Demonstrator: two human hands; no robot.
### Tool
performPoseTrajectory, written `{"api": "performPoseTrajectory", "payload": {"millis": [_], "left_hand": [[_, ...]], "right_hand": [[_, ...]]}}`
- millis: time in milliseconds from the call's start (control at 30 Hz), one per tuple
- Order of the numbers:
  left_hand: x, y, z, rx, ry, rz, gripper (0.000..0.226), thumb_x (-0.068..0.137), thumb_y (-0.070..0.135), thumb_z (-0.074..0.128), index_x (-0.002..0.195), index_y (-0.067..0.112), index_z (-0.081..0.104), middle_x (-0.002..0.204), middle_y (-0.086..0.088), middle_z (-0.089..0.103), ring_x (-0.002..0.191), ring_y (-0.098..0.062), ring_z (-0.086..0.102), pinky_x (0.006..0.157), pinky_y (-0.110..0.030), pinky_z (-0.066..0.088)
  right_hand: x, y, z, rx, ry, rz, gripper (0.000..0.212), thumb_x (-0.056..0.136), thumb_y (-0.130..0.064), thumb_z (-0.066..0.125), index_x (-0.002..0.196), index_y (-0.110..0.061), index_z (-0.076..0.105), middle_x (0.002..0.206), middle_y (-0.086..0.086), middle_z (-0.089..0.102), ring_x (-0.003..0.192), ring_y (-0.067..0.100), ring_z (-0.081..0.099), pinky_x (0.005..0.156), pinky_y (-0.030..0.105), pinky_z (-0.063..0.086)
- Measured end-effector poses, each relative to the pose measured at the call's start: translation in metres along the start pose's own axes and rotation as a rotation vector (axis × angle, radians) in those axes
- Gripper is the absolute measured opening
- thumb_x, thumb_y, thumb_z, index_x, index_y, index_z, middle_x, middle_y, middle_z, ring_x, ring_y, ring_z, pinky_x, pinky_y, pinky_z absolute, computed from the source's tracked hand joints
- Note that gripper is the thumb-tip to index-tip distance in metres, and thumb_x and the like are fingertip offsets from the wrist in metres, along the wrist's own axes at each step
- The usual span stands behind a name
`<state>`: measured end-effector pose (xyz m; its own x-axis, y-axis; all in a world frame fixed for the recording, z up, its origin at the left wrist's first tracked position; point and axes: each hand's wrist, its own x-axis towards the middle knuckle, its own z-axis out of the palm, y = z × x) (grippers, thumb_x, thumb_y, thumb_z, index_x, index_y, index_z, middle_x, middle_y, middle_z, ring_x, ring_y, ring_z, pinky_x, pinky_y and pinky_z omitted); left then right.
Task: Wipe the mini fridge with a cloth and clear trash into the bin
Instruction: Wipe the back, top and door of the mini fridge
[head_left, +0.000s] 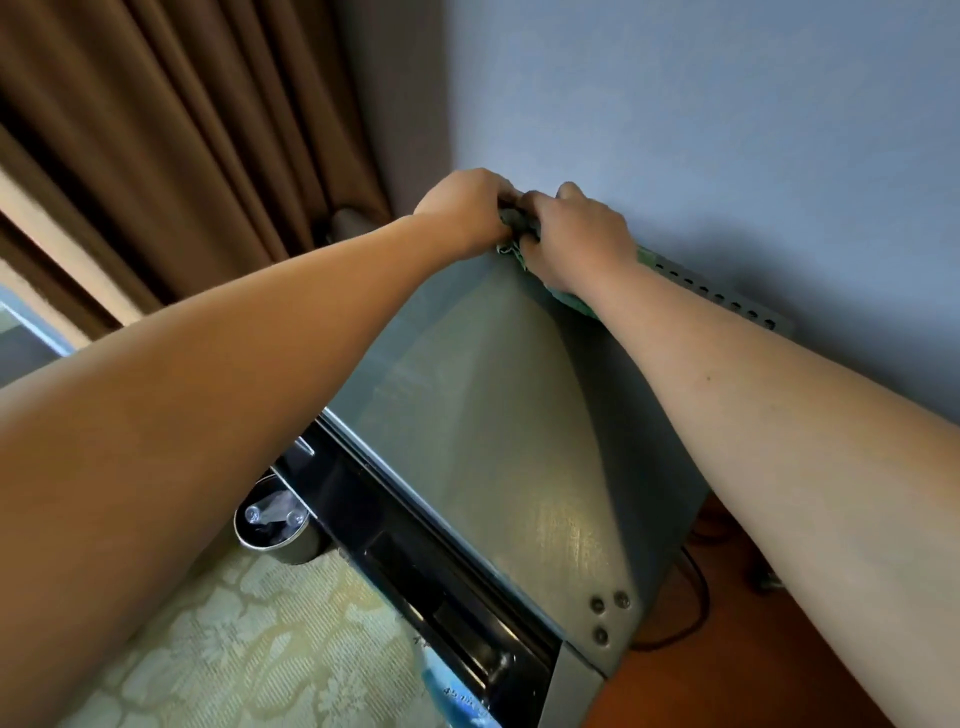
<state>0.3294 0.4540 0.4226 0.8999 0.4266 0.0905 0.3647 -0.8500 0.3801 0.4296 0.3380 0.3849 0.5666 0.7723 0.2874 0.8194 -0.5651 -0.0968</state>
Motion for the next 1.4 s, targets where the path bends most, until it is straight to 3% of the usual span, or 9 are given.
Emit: {"api": "performPoseTrajectory", "payload": {"millis": [100, 200, 333, 500, 900, 1133, 1400], "left_hand": [[-0.011, 0.000, 0.000, 0.021, 0.019, 0.026, 0.032, 0.087, 0.020, 0.059, 0.114, 0.033, 0.073, 0.099, 0.008, 0.073, 0.090, -0.018, 0.066, 0.076, -0.033, 0.056], [-0.029, -0.005, -0.001, 0.054, 0.023, 0.035, 0.028, 0.087, 0.022, 0.063, 0.113, 0.024, 0.074, 0.105, -0.001, 0.074, 0.097, -0.024, 0.067, 0.083, -0.040, 0.057], [-0.066, -0.011, -0.004, 0.038, 0.025, 0.043, 0.034, 0.086, 0.025, 0.066, 0.118, 0.030, 0.073, 0.110, 0.004, 0.073, 0.101, -0.021, 0.066, 0.086, -0.037, 0.056], [-0.115, -0.023, -0.007, 0.086, 0.018, 0.091, 0.032, 0.091, 0.027, 0.065, 0.122, 0.021, 0.071, 0.118, -0.004, 0.072, 0.110, -0.027, 0.064, 0.090, -0.040, 0.053], [-0.212, -0.053, -0.016, -0.019, 0.035, 0.156, 0.037, 0.087, 0.029, 0.070, 0.123, 0.025, 0.071, 0.118, -0.003, 0.073, 0.110, -0.028, 0.066, 0.093, -0.044, 0.055], [-0.207, -0.058, -0.021, -0.014, 0.001, 0.179, 0.042, 0.086, 0.029, 0.074, 0.127, 0.027, 0.069, 0.123, 0.000, 0.072, 0.113, -0.025, 0.064, 0.095, -0.042, 0.054], [-0.150, -0.063, -0.020, 0.022, -0.004, 0.157, 0.042, 0.086, 0.029, 0.073, 0.127, 0.029, 0.068, 0.123, 0.002, 0.071, 0.114, -0.024, 0.064, 0.096, -0.043, 0.053]], "right_hand": [[-0.010, -0.007, -0.005, -0.007, -0.015, 0.014, 0.037, 0.095, -0.038, 0.047, 0.130, -0.029, 0.054, 0.102, 0.007, 0.045, 0.095, 0.040, 0.059, 0.074, 0.037, 0.041], [-0.027, -0.019, -0.009, -0.020, -0.032, 0.016, 0.035, 0.094, -0.039, 0.049, 0.128, -0.029, 0.054, 0.111, 0.012, 0.050, 0.101, 0.041, 0.060, 0.077, 0.040, 0.043], [-0.060, -0.042, -0.015, -0.016, -0.037, 0.016, 0.035, 0.094, -0.041, 0.049, 0.127, -0.028, 0.053, 0.120, 0.014, 0.052, 0.107, 0.041, 0.059, 0.078, 0.042, 0.043], [-0.111, -0.081, -0.027, -0.018, -0.038, 0.037, 0.035, 0.095, -0.043, 0.050, 0.129, -0.033, 0.053, 0.109, 0.011, 0.049, 0.099, 0.040, 0.061, 0.074, 0.040, 0.042], [-0.199, -0.158, -0.045, -0.045, -0.015, 0.095, 0.033, 0.097, -0.042, 0.048, 0.129, -0.034, 0.052, 0.098, 0.006, 0.040, 0.090, 0.038, 0.059, 0.067, 0.037, 0.038], [-0.195, -0.154, -0.043, -0.048, -0.014, 0.064, 0.032, 0.096, -0.042, 0.047, 0.126, -0.034, 0.053, 0.096, 0.004, 0.041, 0.080, 0.033, 0.052, 0.065, 0.036, 0.036], [-0.141, -0.131, -0.028, -0.040, 0.017, 0.020, 0.033, 0.096, -0.041, 0.049, 0.127, -0.030, 0.054, 0.095, 0.003, 0.041, 0.086, 0.034, 0.057, 0.065, 0.037, 0.038]]}}
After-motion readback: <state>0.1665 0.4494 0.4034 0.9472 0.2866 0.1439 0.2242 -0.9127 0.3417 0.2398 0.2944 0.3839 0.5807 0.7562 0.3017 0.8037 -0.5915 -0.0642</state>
